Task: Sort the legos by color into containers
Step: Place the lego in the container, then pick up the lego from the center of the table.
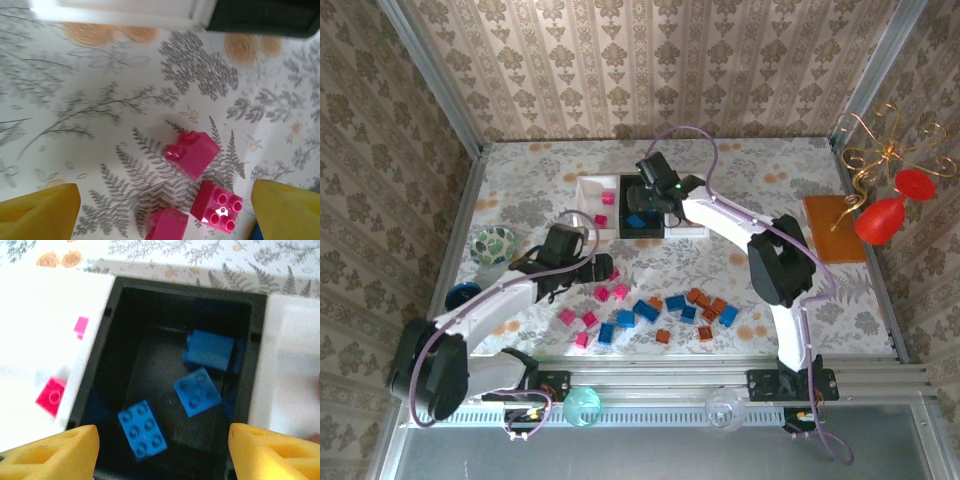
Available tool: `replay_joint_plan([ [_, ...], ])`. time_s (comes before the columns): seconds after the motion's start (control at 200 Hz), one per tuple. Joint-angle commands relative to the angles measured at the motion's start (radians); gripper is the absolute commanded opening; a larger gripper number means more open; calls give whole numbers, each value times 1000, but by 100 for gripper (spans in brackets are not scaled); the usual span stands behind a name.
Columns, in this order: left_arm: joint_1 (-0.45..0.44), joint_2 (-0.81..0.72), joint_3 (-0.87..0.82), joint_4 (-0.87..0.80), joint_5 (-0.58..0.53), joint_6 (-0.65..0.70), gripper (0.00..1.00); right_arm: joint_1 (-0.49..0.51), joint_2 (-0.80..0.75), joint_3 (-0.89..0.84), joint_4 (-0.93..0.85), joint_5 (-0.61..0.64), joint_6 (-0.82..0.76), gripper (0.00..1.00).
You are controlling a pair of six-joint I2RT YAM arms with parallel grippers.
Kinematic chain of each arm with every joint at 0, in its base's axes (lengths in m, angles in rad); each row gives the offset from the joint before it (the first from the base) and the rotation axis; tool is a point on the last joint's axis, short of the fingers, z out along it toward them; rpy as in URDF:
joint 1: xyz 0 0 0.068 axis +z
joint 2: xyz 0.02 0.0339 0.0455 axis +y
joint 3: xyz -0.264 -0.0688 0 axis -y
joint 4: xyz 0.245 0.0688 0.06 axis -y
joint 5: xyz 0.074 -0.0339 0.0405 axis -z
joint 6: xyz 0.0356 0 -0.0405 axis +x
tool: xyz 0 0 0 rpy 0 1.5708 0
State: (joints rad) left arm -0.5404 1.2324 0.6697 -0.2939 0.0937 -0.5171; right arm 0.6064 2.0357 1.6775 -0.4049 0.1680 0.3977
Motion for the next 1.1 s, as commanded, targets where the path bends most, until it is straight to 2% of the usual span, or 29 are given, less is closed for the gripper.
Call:
replay_joint_plan([
  [0.0,-47,89,76,-32,-10,67,86,-2,-114,-96,41,-20,25,71],
  [0.2,-133,230,181,-80,-85,109,81,0,-255,-266,85,-22,56,71],
  [0.4,-147,297,202,-90,-133,117,71,0,-343,-374,113,-26,84,71],
  [0.645,-152,333,181,-85,-178,117,60,0,-384,-413,103,-9,85,72],
  [0.935,-152,350,152,-7,-144,108,40,0,-413,-444,100,6,97,72],
  [1.095,-151,325,154,-17,-142,98,29,-2,-435,-465,93,9,101,72],
])
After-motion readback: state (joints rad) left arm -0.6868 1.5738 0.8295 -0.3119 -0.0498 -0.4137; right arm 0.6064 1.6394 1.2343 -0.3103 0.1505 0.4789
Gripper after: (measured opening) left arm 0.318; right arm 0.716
